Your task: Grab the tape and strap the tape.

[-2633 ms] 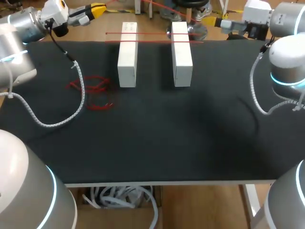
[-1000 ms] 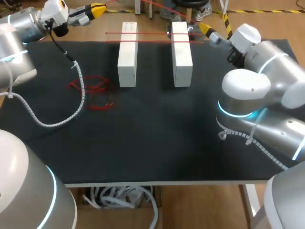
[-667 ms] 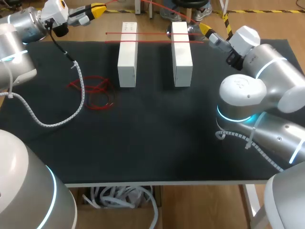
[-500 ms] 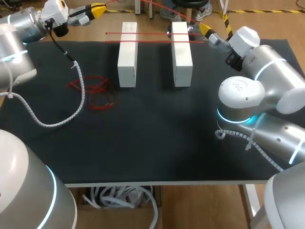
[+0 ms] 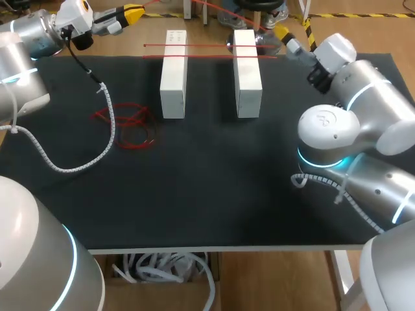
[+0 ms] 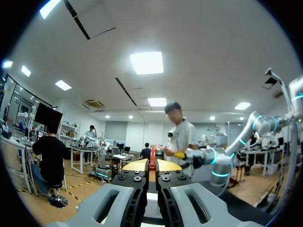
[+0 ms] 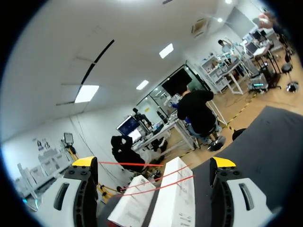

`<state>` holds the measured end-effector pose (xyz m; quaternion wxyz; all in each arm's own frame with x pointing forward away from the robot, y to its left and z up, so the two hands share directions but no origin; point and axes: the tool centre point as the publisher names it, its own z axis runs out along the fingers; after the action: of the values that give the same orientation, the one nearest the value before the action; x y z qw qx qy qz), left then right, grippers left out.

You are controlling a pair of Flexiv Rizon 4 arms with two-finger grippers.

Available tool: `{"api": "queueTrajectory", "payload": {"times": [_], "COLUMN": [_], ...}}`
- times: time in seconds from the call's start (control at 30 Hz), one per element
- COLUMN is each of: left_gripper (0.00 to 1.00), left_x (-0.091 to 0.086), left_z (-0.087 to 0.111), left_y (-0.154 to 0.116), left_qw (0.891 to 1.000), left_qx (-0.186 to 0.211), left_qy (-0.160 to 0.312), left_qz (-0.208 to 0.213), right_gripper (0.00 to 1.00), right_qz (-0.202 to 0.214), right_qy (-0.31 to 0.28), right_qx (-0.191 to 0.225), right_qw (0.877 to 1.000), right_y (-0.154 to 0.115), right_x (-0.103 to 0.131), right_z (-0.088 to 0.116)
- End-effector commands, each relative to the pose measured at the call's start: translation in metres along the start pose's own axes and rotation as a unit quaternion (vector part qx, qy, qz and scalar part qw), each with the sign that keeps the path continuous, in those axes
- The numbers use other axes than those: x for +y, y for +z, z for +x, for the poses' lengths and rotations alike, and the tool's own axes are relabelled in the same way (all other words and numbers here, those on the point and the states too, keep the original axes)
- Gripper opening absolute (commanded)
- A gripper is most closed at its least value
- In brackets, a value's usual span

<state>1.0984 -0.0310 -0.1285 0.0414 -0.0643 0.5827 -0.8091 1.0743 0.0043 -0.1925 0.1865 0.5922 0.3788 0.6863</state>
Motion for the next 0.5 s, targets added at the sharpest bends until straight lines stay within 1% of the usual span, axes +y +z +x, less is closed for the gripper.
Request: {"api": "queueTrajectory", "payload": {"times": [0.03,0.07,0.1,0.17,0.2,0.23,0.27,0.3,0.33,0.37,0.4,0.43,0.47,0.5], "left_gripper": [0.00,0.00,0.00,0.00,0.00,0.00,0.00,0.00,0.00,0.00,0.00,0.00,0.00,0.00], "left_x": [0.000,0.000,0.000,0.000,0.000,0.000,0.000,0.000,0.000,0.000,0.000,0.000,0.000,0.000], "left_z": [0.000,0.000,0.000,0.000,0.000,0.000,0.000,0.000,0.000,0.000,0.000,0.000,0.000,0.000], "left_y": [0.000,0.000,0.000,0.000,0.000,0.000,0.000,0.000,0.000,0.000,0.000,0.000,0.000,0.000], "left_qw": [1.000,1.000,1.000,1.000,1.000,1.000,1.000,1.000,1.000,1.000,1.000,1.000,1.000,1.000], "left_qx": [0.000,0.000,0.000,0.000,0.000,0.000,0.000,0.000,0.000,0.000,0.000,0.000,0.000,0.000], "left_qy": [0.001,0.001,0.001,0.001,0.001,0.001,0.001,0.001,0.001,0.001,0.001,0.001,0.001,0.001], "left_qz": [0.001,0.001,0.001,0.001,0.001,0.001,0.001,0.001,0.001,0.001,0.001,0.001,0.001,0.001], "right_gripper": [1.00,1.00,1.00,1.00,1.00,1.00,1.00,1.00,1.00,1.00,1.00,1.00,1.00,1.00], "right_qz": [-0.083,-0.090,-0.091,-0.098,-0.089,-0.092,-0.084,-0.081,-0.087,-0.085,-0.079,-0.085,-0.078,-0.077], "right_qy": [0.115,0.156,0.154,0.204,0.186,0.212,0.267,0.299,0.315,0.339,0.338,0.352,0.371,0.381], "right_qx": [0.106,0.117,0.111,0.127,0.124,0.128,0.129,0.117,0.125,0.141,0.146,0.158,0.156,0.155], "right_qw": [0.984,0.977,0.978,0.966,0.971,0.964,0.952,0.943,0.937,0.926,0.926,0.919,0.912,0.908], "right_y": [-0.005,-0.005,-0.006,-0.005,-0.005,-0.005,-0.004,-0.002,-0.002,-0.001,-0.002,-0.002,-0.002,-0.002], "right_x": [-0.002,-0.001,0.000,0.000,-0.001,-0.002,-0.001,-0.001,0.000,0.001,0.002,0.004,0.006,0.007], "right_z": [-0.010,-0.010,-0.011,-0.012,-0.010,-0.009,-0.008,-0.009,-0.010,-0.007,-0.005,-0.002,0.001,0.003]}}
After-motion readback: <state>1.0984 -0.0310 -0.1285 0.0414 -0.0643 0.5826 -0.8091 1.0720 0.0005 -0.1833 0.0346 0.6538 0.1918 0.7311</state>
